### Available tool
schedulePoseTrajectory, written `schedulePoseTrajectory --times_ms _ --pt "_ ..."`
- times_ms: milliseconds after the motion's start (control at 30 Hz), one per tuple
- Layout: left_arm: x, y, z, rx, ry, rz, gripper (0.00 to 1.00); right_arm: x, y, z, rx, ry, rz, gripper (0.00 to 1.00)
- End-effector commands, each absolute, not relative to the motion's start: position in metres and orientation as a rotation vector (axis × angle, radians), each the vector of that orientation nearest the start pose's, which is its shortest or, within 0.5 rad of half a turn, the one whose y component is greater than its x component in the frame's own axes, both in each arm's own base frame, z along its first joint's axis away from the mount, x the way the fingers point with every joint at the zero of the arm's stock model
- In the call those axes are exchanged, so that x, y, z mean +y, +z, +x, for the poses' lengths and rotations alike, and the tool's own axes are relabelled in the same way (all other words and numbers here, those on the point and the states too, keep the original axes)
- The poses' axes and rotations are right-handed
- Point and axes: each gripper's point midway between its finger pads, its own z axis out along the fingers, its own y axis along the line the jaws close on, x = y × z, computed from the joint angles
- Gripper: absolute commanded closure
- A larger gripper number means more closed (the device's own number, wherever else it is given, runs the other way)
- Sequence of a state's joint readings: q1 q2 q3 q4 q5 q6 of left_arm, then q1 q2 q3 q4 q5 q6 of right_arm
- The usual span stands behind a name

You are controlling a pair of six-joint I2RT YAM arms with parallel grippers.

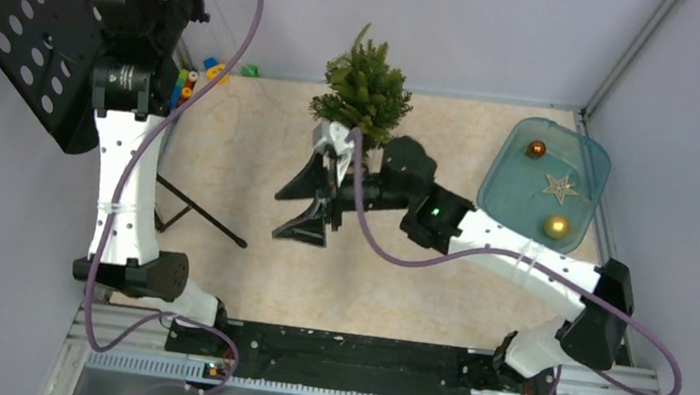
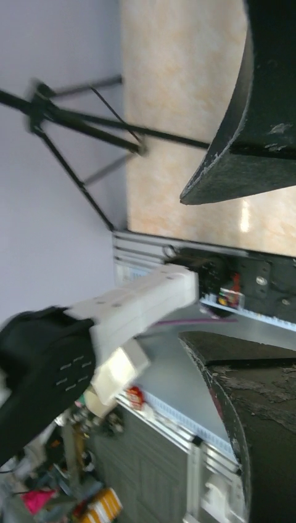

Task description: Decorate the small christmas tree

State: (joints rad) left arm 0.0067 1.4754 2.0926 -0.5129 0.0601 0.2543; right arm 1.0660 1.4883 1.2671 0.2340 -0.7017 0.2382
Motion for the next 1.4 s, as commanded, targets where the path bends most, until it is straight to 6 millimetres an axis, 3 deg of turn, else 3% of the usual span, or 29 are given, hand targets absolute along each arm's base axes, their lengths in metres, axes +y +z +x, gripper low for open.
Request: schedulePoseTrajectory --times_ms 0,67,100,267,367,500,600,733,800,900,1100,1367 --pt "0.009 0.610 0.426 1.282 0.179 0.141 1.00 0.405 0.473 0.146 1.107 1.395 -1.103 0.25" --pt "0.016 0.618 0.437 1.255 0.201 0.103 1.00 0.387 0.505 0.178 1.110 1.332 -0.995 0.24" --pt "0.004 0.619 0.444 1.242 0.183 0.123 1.00 0.377 0.522 0.198 1.117 1.298 -0.933 0.24" --pt "-0.009 0.618 0.478 1.201 0.228 0.153 1.00 0.342 0.570 0.298 1.125 1.059 -0.655 0.24" --pt "-0.016 0.630 0.486 1.148 0.200 0.149 1.00 0.330 0.600 0.337 1.066 0.940 -0.567 0.25" --pt "-0.040 0.638 0.491 1.100 0.144 0.226 1.00 0.344 0.607 0.386 1.042 0.855 -0.563 0.26" --pt "-0.067 0.629 0.489 1.113 0.060 0.346 1.00 0.364 0.591 0.408 1.058 0.906 -0.608 0.27" --pt "-0.102 0.608 0.482 1.137 -0.092 0.531 1.00 0.371 0.576 0.417 1.082 1.035 -0.614 0.36" --pt "-0.113 0.604 0.481 1.136 -0.139 0.576 1.00 0.373 0.578 0.417 1.059 1.085 -0.593 0.36" --pt "-0.120 0.599 0.481 1.134 -0.151 0.611 1.00 0.382 0.578 0.414 1.039 1.180 -0.595 0.37" --pt "-0.131 0.586 0.487 1.163 -0.101 0.637 1.00 0.423 0.544 0.415 1.074 1.275 -0.634 0.34" --pt "-0.152 0.577 0.483 1.168 -0.098 0.707 1.00 0.441 0.559 0.398 0.988 1.247 -0.635 0.32"
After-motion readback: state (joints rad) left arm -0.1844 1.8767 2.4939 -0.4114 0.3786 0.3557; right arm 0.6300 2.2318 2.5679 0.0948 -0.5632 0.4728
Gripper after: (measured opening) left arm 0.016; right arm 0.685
